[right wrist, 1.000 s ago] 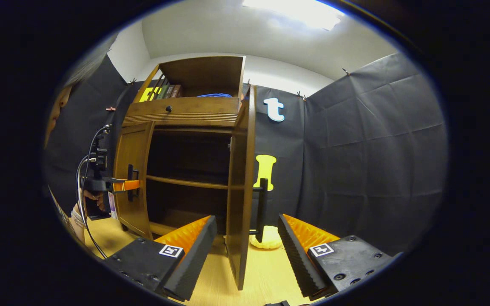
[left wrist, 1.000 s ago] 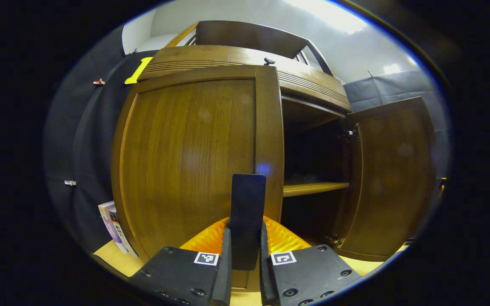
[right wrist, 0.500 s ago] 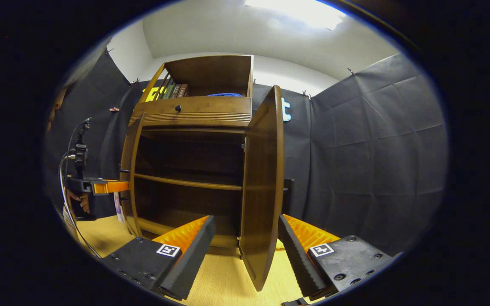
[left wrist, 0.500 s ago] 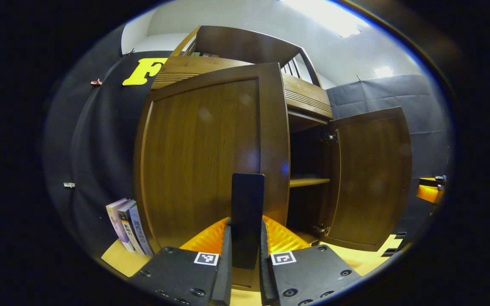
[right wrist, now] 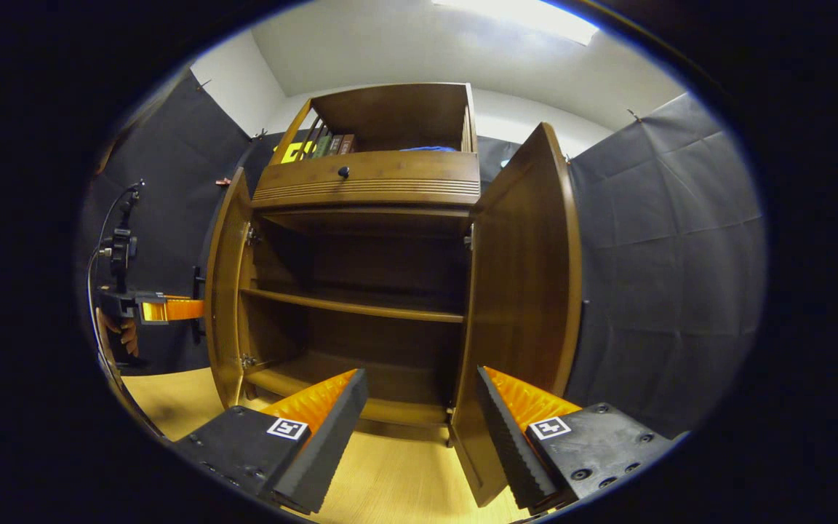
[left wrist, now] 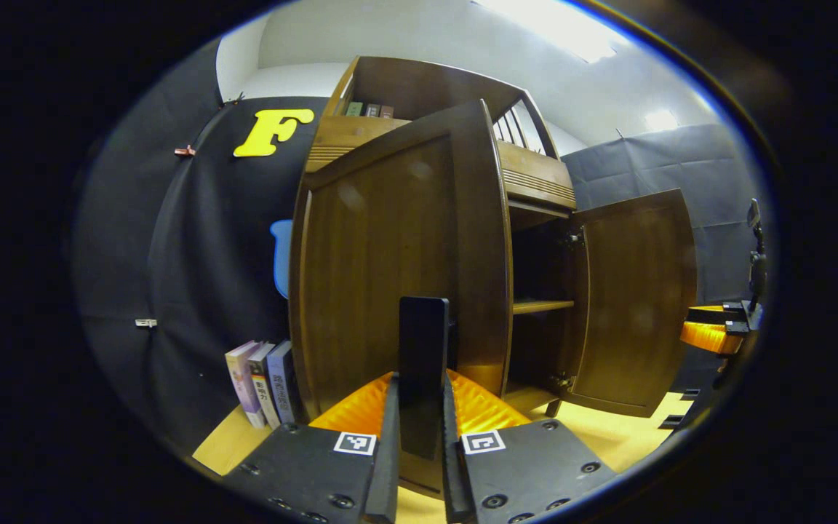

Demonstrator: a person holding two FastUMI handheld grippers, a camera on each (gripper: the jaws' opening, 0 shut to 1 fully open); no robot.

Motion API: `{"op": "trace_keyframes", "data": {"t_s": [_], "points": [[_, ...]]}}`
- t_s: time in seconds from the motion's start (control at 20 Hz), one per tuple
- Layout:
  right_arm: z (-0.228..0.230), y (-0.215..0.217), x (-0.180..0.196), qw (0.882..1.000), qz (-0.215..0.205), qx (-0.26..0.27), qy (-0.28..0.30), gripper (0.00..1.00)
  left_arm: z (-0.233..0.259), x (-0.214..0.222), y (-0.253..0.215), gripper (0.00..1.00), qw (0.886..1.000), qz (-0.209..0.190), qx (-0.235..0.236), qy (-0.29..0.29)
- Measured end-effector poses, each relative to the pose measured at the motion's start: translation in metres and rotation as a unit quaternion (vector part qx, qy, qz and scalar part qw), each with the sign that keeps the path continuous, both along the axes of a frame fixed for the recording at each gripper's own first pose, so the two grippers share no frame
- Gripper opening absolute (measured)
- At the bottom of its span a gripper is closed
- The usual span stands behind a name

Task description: Open the right door of the double-door shoe cabinet with the right hand, and open the left door with the left hand.

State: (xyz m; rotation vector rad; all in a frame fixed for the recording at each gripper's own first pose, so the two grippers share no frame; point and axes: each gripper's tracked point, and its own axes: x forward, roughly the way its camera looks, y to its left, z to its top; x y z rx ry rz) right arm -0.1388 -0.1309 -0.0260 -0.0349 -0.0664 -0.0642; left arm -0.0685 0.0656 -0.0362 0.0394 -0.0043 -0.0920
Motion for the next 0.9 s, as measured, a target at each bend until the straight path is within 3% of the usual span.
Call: {"op": "trace_keyframes", "data": {"t_s": [0.45, 0.65, 0.8, 0.9], "points": [[-0.008, 0.020, 0.032, 1.000, 0.028, 0.001, 0.010, 0.95, 0.005, -0.034, 0.051, 0.23, 0.997, 0.082, 0.011, 0.002], [-0.008, 0.027, 0.038, 0.999, 0.031, -0.008, 0.005, 0.95, -0.009, -0.045, 0.089, 0.22, 0.991, 0.130, 0.019, 0.024], [-0.005, 0.047, 0.045, 0.999, 0.052, -0.007, -0.004, 0.94, -0.007, -0.061, 0.122, 0.15, 0.984, 0.178, 0.014, 0.023], [-0.002, 0.057, 0.050, 0.998, 0.061, -0.005, -0.006, 0.95, -0.005, -0.076, 0.124, 0.16, 0.982, 0.187, 0.013, 0.022]]}}
